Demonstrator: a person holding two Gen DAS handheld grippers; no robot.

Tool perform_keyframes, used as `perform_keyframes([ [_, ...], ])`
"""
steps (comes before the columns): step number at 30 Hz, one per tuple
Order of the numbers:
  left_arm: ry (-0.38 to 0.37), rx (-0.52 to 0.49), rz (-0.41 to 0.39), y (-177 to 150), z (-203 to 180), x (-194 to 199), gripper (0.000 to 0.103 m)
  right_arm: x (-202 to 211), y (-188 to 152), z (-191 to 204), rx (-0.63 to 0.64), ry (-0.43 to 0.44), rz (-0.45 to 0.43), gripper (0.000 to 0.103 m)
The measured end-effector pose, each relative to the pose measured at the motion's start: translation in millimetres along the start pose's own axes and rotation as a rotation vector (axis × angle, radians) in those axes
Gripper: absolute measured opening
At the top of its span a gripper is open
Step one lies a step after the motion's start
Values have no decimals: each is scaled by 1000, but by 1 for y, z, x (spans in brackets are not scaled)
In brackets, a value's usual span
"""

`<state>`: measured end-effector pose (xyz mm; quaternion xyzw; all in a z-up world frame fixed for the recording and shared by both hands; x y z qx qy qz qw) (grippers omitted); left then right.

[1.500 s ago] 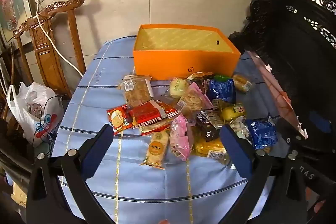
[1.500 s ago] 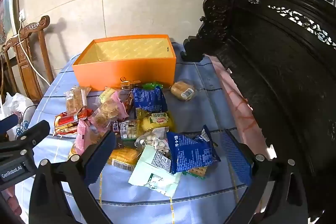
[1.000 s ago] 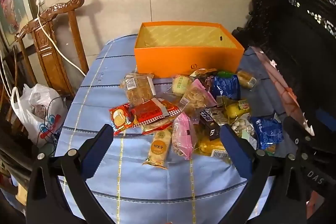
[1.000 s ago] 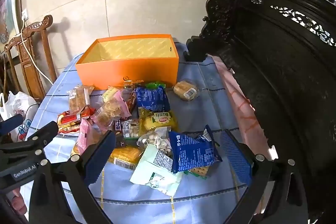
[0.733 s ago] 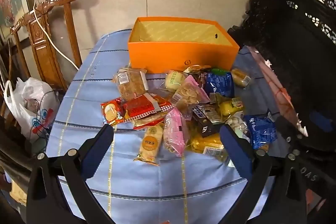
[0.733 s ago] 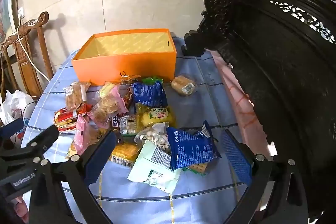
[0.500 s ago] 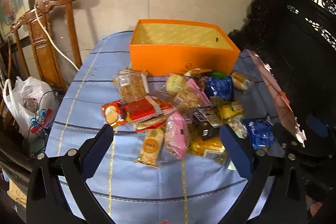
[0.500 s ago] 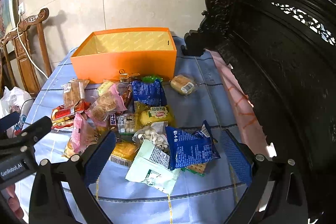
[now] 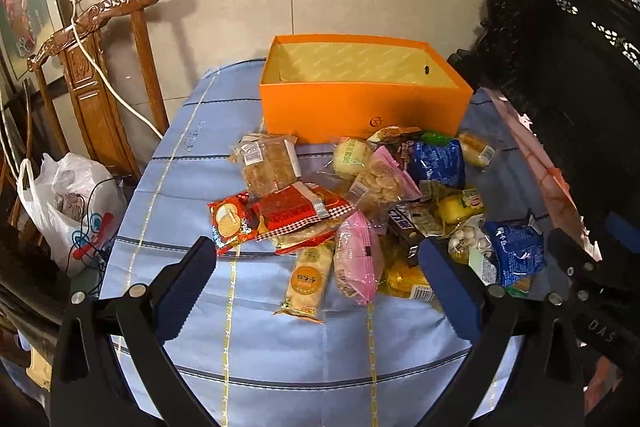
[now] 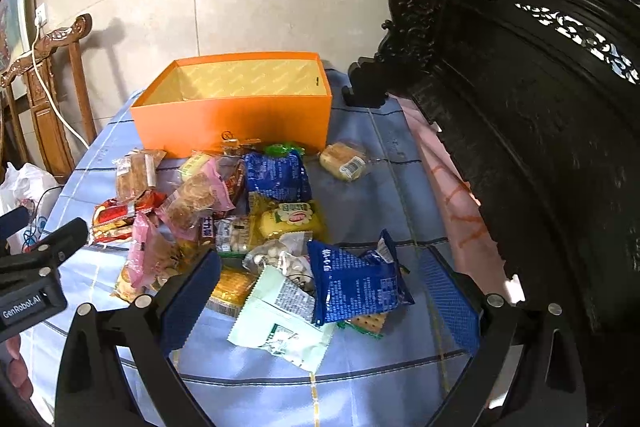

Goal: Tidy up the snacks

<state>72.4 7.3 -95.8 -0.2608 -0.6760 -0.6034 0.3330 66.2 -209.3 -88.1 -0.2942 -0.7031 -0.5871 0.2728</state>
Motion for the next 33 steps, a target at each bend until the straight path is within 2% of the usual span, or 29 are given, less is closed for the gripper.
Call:
perform_keyframes([
  [4, -25, 40, 17, -1, 2, -2, 99, 0, 0, -3, -7, 0, -1, 100],
  [14, 16, -11, 15, -4, 2, -4, 99, 0, 0, 2, 11, 7, 3, 100],
  [23, 1, 2, 32, -6, 1, -7, 99, -1, 0, 3, 9, 9, 3, 100],
  [33, 16, -21, 20, -5, -1, -6, 99, -1, 1, 3, 4, 14, 5, 100],
])
Point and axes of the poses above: each gripper's, at about its wrist camera, not at the fingertips, and x roughly against the way its jaws point, z to its left, y to its top, the point moved 10 cm from there along -x, roughly the way its jaws point, and after that the axes turned 4 degrees about x, right-handed, at the moved point
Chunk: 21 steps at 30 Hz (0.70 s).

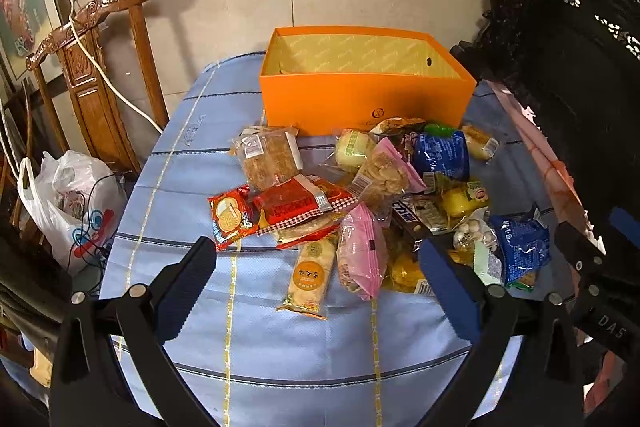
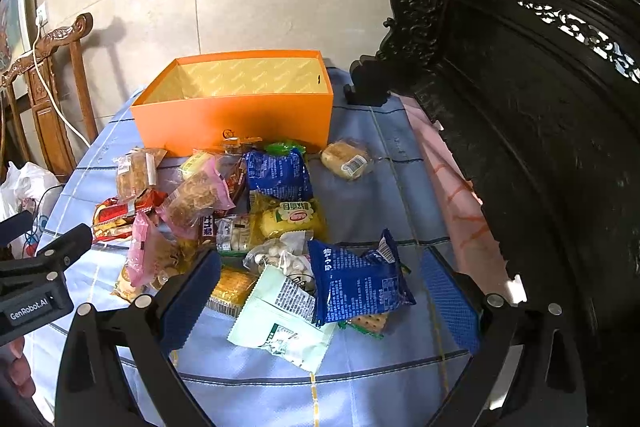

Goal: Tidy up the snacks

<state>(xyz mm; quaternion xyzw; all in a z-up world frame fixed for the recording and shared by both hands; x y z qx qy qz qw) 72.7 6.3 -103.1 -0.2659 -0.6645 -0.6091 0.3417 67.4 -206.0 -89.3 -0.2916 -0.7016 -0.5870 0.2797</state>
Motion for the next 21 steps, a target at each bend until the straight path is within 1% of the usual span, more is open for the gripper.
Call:
perform_keyframes([
  [7, -7, 12, 19, -3, 0, -3, 99, -1, -1, 2, 10, -6, -2, 100],
  [15, -28, 9, 38, -11, -5, -13, 99, -13, -11, 6, 11, 23, 24, 100],
  [16, -35, 7, 39, -13, -7, -16, 99, -17, -13, 10, 22, 46, 18, 100],
  [17, -58, -3, 29, -15, -12, -22, 99, -24, -15, 16, 44, 82, 3, 100],
  [18, -71, -28, 21, -19, -18, -32, 99, -34, -21, 21, 72, 115, 1, 100],
  [19, -60, -63, 25, -25, -22, -44, 99, -54, -36, 26, 108, 143, 52, 100],
  [20, -43, -110, 51, -37, -26, -64, 99, -66, -49, 29, 129, 169, 85, 99],
  [21, -42, -130, 80, -49, -28, -81, 99, -73, -58, 32, 141, 198, 90, 99],
])
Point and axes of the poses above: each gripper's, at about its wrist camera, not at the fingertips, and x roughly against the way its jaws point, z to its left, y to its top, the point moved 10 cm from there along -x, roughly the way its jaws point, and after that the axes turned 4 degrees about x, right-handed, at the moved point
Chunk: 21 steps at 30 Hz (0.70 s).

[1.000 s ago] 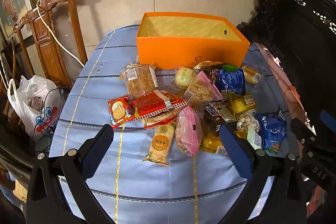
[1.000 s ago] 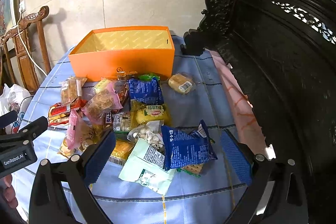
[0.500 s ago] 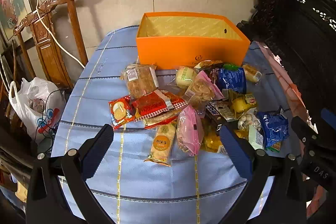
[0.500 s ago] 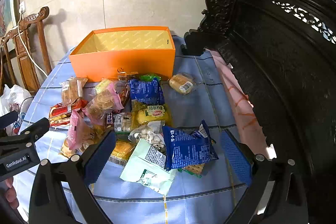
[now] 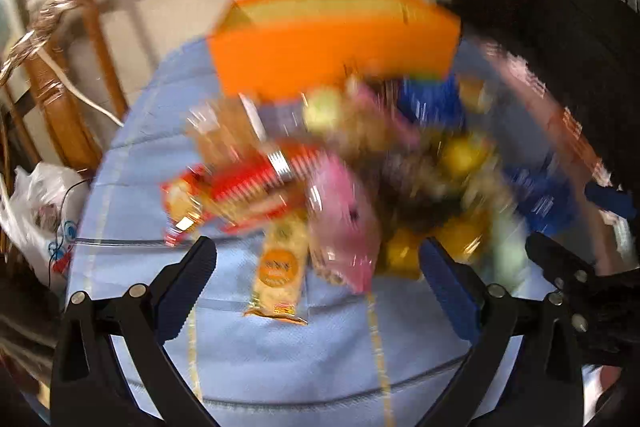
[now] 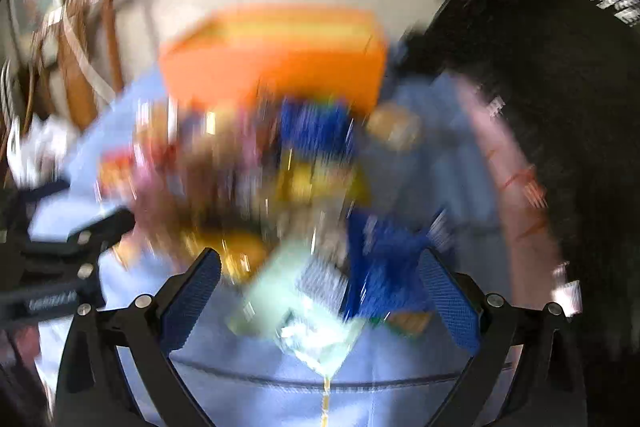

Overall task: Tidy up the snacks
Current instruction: 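Grasp the pink bag with the left tool while the right tool grasps the green bag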

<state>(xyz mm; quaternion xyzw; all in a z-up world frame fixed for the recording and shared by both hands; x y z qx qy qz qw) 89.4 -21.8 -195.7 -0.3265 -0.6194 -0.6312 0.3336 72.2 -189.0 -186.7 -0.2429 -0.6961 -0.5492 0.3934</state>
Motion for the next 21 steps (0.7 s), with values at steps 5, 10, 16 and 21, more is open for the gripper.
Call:
perform_keyframes([
  [5, -22, -38, 42, -19, -10, -40, 99, -31, -28, -2, 4, 53, 17, 100],
  [10, -83, -47, 2, 2, -15, -50, 99, -41, -14, -8, 4, 19, -9, 100],
  [16, -105, -64, -6, 1, -19, -57, 99, -42, -16, 5, 45, 52, 12, 100],
  [21, -26, -210, -5, -11, -21, -64, 99, -58, -26, 17, 135, 7, 66, 100],
])
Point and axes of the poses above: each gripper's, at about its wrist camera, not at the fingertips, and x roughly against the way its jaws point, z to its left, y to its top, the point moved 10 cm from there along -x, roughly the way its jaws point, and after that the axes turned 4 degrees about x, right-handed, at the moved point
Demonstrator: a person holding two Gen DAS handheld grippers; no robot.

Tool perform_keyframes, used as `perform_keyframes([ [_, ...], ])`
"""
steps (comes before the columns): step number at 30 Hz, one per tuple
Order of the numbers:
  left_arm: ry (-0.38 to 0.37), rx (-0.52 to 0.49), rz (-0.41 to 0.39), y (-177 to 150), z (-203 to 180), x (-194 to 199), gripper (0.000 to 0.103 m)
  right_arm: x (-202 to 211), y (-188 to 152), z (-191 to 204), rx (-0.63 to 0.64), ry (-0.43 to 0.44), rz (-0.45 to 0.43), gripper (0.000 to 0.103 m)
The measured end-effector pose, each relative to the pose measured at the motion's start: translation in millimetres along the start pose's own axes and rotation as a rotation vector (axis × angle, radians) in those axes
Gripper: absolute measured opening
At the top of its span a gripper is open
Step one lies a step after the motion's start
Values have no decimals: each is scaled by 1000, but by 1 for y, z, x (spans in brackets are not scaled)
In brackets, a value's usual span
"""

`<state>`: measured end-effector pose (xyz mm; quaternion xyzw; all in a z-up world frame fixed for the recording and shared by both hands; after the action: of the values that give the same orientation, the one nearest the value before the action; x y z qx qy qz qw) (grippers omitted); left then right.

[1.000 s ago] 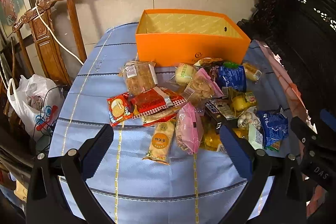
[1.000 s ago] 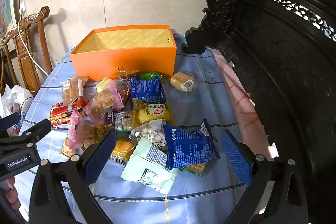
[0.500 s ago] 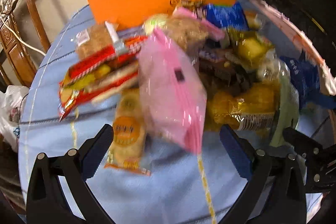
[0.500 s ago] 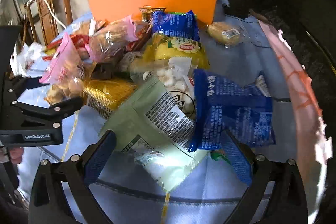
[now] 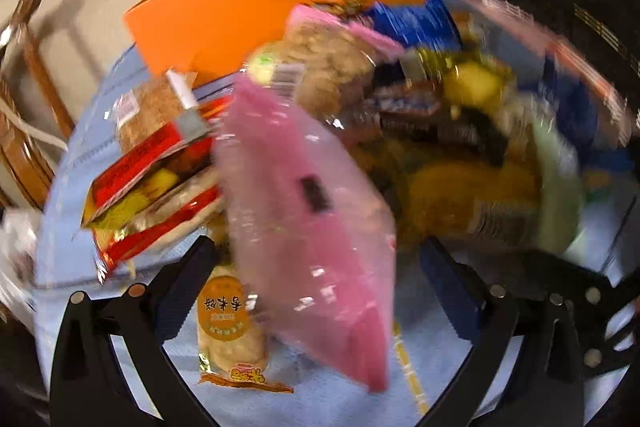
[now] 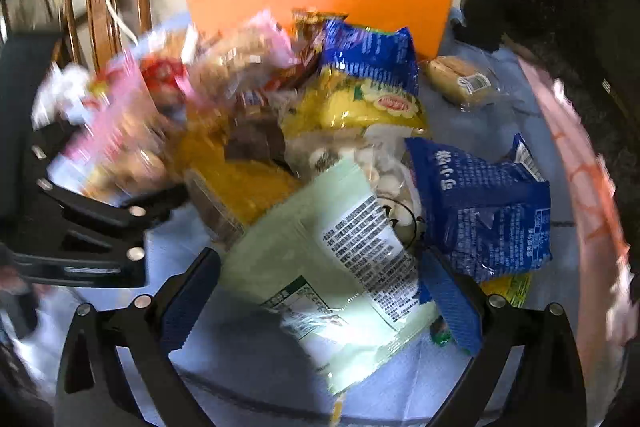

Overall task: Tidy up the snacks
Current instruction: 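Grasp the pink bag with the left tool while the right tool grasps the green bag, then drop the pink bag into the orange box while the right tool drops the green bag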

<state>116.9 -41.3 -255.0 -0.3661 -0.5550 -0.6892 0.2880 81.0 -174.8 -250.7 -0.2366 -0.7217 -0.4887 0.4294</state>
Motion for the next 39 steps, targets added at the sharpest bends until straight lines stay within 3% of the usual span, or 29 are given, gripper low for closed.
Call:
perform_keyframes([
  [2, 13, -10, -2, 1, -2, -2, 99, -6, -9, -2, -3, -16, 26, 100],
  [3, 14, -2, -4, 2, -2, -2, 99, -6, -12, -5, -41, -15, 27, 93],
  [6, -27, 3, -38, 6, -5, 6, 75, 8, -15, -14, -163, 17, 5, 59],
  [7, -20, -5, -43, 6, -5, 8, 60, 12, -15, -14, -177, 13, 7, 54],
  [8, 0, -16, -46, 7, -3, 9, 54, 16, -15, -17, -182, -15, 9, 31],
  [9, -7, -15, -36, 7, -2, 10, 51, 23, -15, -20, -203, -17, 4, 18],
  [10, -36, -7, -31, 7, -3, 14, 34, 32, -16, -24, -264, 27, 2, 18],
  [12, -94, 30, -11, 6, -7, 25, 32, 45, -20, -32, -328, 38, 1, 17],
  [16, -100, 13, -31, 0, -11, 48, 32, 79, -20, -39, -350, 33, -25, 17],
  [19, -161, 77, -60, 2, -8, 79, 32, 103, -10, -43, -363, 51, -60, 17],
  [23, -188, 136, -118, 20, 6, 117, 32, 132, 14, -46, -359, 66, -122, 17],
  [28, -180, 159, -176, 63, 27, 148, 32, 152, 82, -56, -328, 95, -239, 17],
  [31, -103, 154, -220, 103, 49, 152, 32, 152, 128, -67, -292, 48, -295, 17],
  [35, -1, 213, -237, 164, 87, 132, 32, 142, 201, -90, -270, 19, -358, 17],
  [39, 48, 224, -222, 223, 111, 93, 32, 107, 268, -107, -236, 1, -352, 17],
])
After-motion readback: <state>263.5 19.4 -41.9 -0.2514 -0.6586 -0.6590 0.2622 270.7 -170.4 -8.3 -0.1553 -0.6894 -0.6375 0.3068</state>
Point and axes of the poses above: each gripper's, at about its wrist camera, not at the fingertips, and x roughly against the way its jaws point, z to its left, y to its top, the point moved 10 cm from there along -x, roughly the way its jaws point, and after that the axes turned 4 degrees about x, right-handed, at the moved point
